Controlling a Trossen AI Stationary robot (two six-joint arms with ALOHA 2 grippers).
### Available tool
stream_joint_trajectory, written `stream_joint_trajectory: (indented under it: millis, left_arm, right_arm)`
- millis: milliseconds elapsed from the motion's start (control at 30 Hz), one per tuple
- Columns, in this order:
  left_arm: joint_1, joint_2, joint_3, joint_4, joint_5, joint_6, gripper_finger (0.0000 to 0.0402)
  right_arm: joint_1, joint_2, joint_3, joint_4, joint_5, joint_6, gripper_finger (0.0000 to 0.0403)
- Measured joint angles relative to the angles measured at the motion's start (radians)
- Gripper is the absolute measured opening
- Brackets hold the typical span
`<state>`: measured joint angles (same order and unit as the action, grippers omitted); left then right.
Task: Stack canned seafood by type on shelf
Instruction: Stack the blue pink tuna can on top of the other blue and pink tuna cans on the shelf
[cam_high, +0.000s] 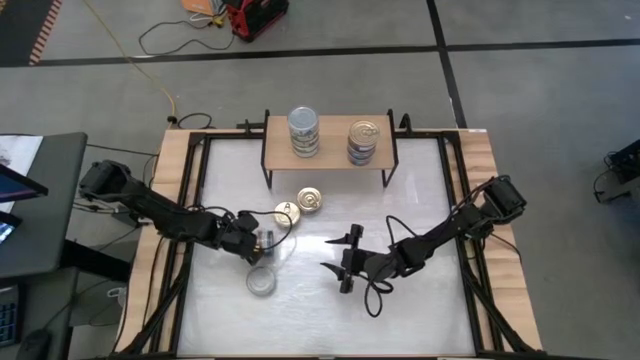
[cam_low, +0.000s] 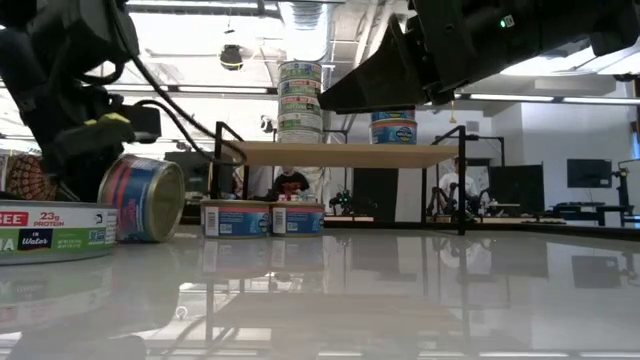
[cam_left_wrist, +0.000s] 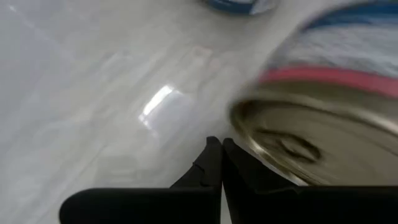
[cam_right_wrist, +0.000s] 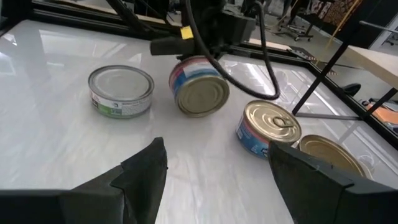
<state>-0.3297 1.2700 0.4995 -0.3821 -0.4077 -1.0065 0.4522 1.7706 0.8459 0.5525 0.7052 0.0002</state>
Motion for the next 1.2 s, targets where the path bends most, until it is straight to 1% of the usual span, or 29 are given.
stream_joint_trajectory:
  millis: [100, 267, 367, 467, 533, 633, 767, 900, 1000, 1067, 1200]
  left_arm:
    - [0.002, -0.027, 0.004, -0.014, -0.004, 0.013, 0.0001]
    - [0.001, -0.116, 0.06, -0.12, -0.02, 0.057, 0.0003]
    - [0.001, -0.151, 0.101, -0.197, -0.026, 0.11, 0.002]
    - [0.001, -0.166, 0.164, -0.296, -0.035, 0.186, 0.005]
    - [0.0, -0.166, 0.212, -0.339, -0.039, 0.282, 0.0074]
    - [-0.008, -0.15, 0.287, -0.38, -0.038, 0.468, 0.0115]
    - [-0.011, -0.102, 0.396, -0.453, -0.037, 0.695, 0.0171]
    - [-0.011, -0.022, 0.511, -0.574, 0.029, 0.931, 0.0217]
    - [-0.018, 0.046, 0.562, -0.649, 0.113, 1.137, 0.0242]
    - [-0.031, 0.089, 0.583, -0.682, 0.145, 1.249, 0.0252]
    - [-0.058, 0.192, 0.635, -0.729, 0.14, 1.396, 0.0261]
  right_arm:
    - [0.0, 0.0, 0.0, 0.0, 0.0, 0.002, 0.0305]
    - [-0.001, 0.0, 0.0, 0.001, -0.001, 0.002, 0.0305]
    - [-0.001, 0.0, 0.0, 0.0, -0.001, 0.002, 0.0305]
    - [-0.002, 0.0, 0.0, 0.0, -0.001, 0.002, 0.0305]
    - [-0.002, 0.0, 0.0, 0.0, -0.001, 0.002, 0.0305]
    - [-0.002, 0.0, 0.0, -0.02, -0.001, -0.001, 0.0305]
    - [-0.002, 0.0, 0.0, -0.077, -0.001, 0.0, 0.0305]
    - [0.005, 0.0, 0.0, -0.129, -0.001, 0.057, 0.0305]
    - [0.01, 0.0, 0.0, -0.131, -0.001, 0.128, 0.0305]
    - [0.019, 0.0, 0.001, -0.134, 0.0, 0.173, 0.0305]
    - [0.058, 0.0, 0.027, -0.138, 0.001, 0.23, 0.0305]
